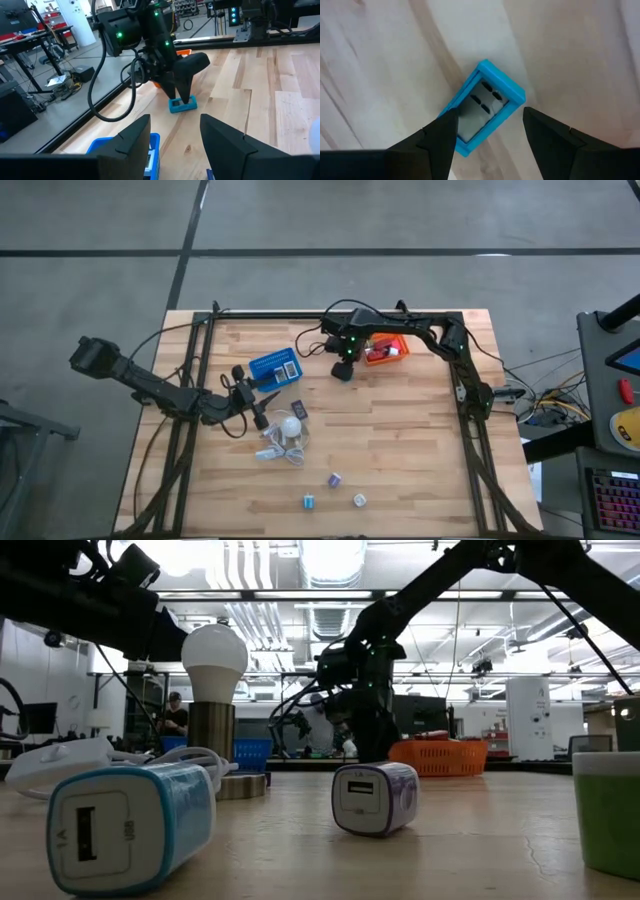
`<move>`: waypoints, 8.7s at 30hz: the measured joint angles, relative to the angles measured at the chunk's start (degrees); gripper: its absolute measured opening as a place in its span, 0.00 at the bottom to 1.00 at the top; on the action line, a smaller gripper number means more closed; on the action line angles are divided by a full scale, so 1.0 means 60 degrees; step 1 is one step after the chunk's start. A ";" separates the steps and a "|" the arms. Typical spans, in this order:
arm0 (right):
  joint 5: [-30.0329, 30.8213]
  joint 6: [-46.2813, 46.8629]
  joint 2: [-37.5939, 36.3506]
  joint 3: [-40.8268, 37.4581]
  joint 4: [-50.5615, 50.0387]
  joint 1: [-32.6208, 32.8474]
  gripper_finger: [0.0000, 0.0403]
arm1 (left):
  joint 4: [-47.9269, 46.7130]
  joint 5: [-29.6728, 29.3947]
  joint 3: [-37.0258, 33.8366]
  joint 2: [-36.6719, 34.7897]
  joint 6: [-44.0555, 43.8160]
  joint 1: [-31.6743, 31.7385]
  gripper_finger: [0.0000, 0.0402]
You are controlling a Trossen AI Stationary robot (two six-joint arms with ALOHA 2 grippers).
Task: Pick & Place Office items
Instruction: Put the light blue timer into the blue bin
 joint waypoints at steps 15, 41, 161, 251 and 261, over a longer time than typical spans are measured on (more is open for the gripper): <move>-0.0142 -0.0046 0.0001 0.0073 -0.0183 0.0174 0.63 | -0.0004 0.0007 0.0011 0.0000 0.0000 0.0007 0.44; 0.1583 -0.1268 0.0291 0.0102 0.0283 0.0927 0.79 | 0.0000 0.0245 0.0011 -0.0002 -0.0036 0.0007 0.44; -0.3150 -0.4791 0.2240 0.6326 0.1373 0.1012 0.30 | -0.1952 -0.1508 -0.0546 -0.2454 -0.0753 -0.0260 0.28; 0.8176 -0.9978 -0.0398 -0.0919 1.2555 0.4322 0.30 | 0.1279 0.0974 -0.1722 -0.3111 -0.1563 0.1776 0.57; 0.8133 -1.0011 -0.0393 -0.0874 1.2491 0.4326 0.30 | 0.1988 0.0472 -0.0865 -0.1240 -0.1308 0.1883 0.57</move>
